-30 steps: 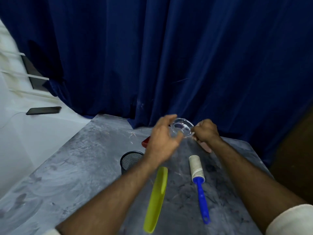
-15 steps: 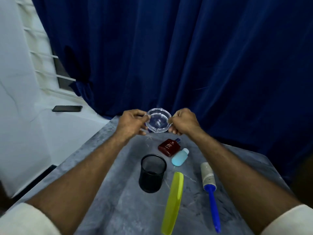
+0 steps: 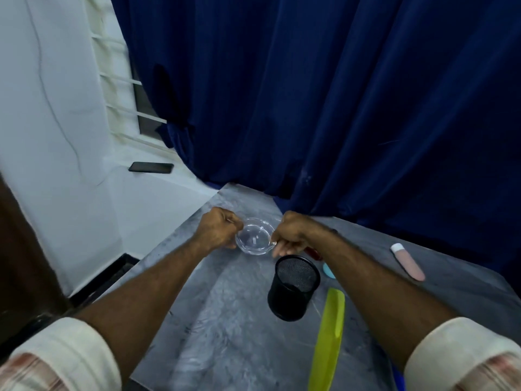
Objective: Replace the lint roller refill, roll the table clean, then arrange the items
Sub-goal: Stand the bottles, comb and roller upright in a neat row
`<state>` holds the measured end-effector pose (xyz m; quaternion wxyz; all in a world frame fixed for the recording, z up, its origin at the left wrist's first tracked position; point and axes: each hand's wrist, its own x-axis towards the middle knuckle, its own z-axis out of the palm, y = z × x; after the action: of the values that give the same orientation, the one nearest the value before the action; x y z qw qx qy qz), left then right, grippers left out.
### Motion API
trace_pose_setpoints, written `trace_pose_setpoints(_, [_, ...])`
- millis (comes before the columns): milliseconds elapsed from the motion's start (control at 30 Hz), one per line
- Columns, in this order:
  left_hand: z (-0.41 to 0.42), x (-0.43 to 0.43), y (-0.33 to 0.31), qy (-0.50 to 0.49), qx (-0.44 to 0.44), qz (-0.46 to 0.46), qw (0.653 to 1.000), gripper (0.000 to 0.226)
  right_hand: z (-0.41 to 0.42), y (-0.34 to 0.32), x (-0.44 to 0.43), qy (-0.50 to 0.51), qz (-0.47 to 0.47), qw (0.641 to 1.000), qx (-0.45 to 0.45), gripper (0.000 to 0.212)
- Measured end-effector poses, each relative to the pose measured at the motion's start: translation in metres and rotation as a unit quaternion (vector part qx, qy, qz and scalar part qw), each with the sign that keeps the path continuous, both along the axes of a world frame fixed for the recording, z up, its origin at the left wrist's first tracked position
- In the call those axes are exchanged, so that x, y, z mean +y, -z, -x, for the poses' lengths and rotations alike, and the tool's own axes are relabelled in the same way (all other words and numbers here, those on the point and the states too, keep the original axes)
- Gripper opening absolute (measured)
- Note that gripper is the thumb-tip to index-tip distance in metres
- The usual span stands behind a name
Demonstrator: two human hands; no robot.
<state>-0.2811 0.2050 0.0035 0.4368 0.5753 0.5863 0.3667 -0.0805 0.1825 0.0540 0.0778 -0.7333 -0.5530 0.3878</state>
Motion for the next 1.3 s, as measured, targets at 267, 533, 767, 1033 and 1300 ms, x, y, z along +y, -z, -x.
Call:
trace_pose_setpoints(267, [-0.006,0.001,0.019,0.043,0.077,-0.008,0.996,0.019,-0.002,0.017,0.001,-0.081,-0.011,0.982,-0.172,0.028])
trace_pose_setpoints(533, [-0.015,0.007,0.029,0.058,0.128,-0.033,0.990,0.010,0.001,0.010,-0.001,-0.131,0.011,0.961,-0.242,0.053])
trace_pose_setpoints(767, [-0.015,0.007,0.038,0.052,0.156,-0.065,0.984,0.013,0.002,0.012,0.003,-0.115,0.025,0.970,-0.211,0.041])
trace_pose_setpoints(1033, [-0.007,0.006,0.040,0.065,0.095,-0.040,0.993,0.009,0.000,0.016,0.005,-0.102,0.020,0.979,-0.173,0.033])
trace_pose_setpoints(1300, [0.004,-0.025,0.024,0.008,0.044,-0.050,0.998,0.024,-0.020,-0.005,-0.021,-0.014,-0.001,1.000,0.011,0.026])
